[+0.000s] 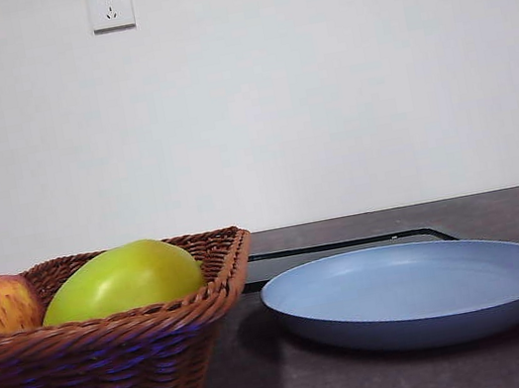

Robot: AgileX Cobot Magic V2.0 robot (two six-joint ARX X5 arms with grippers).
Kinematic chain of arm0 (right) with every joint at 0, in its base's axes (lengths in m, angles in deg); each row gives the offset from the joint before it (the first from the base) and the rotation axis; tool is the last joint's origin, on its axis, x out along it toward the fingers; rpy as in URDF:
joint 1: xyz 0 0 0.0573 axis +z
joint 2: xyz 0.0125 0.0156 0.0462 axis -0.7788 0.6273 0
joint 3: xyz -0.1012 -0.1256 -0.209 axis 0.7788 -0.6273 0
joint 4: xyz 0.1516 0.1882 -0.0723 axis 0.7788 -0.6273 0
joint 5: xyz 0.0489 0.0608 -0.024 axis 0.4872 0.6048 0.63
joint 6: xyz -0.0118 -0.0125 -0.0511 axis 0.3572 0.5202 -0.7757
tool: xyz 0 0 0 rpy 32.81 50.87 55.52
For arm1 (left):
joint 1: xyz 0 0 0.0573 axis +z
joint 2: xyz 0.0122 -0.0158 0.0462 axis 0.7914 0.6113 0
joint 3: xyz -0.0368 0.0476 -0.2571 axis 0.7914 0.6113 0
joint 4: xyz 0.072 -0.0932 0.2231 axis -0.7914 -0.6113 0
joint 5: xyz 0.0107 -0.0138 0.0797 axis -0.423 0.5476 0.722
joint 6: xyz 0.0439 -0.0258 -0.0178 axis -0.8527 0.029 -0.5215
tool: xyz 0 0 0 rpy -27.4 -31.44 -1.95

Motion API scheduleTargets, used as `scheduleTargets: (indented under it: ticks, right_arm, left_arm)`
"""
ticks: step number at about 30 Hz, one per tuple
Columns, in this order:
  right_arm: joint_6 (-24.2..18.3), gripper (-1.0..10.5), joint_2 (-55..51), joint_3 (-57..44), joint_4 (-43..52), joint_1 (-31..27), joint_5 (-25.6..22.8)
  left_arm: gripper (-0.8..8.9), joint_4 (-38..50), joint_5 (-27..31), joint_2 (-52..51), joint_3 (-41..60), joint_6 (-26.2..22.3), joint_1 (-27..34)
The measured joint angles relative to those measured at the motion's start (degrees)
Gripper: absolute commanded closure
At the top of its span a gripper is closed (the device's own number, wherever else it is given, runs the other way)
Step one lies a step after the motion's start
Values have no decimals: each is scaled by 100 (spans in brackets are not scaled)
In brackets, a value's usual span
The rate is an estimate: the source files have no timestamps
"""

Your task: Take the lemon from the basket,put the lemon in the plate,hand out the plate

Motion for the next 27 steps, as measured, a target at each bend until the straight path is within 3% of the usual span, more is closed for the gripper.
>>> scheduleTargets:
  ticks: [5, 13, 21, 27]
  right_arm:
    - [356, 944, 0, 4, -39, -2, 765]
    - [879, 944, 4, 739, -944, -2, 879]
    - [901, 944, 400, 1860, -1349, -2, 953]
    - [623, 944, 1202, 2621, -1532, -2, 957]
  left_arm:
    - [807, -7, -514, 0, -2, 339, 0]
    - [807, -238, -769, 326, -844, 682, 0]
    - [807, -369, -1060, 1449, -1952, 629, 0]
    - [807, -855, -1722, 2730, -2981, 111, 0]
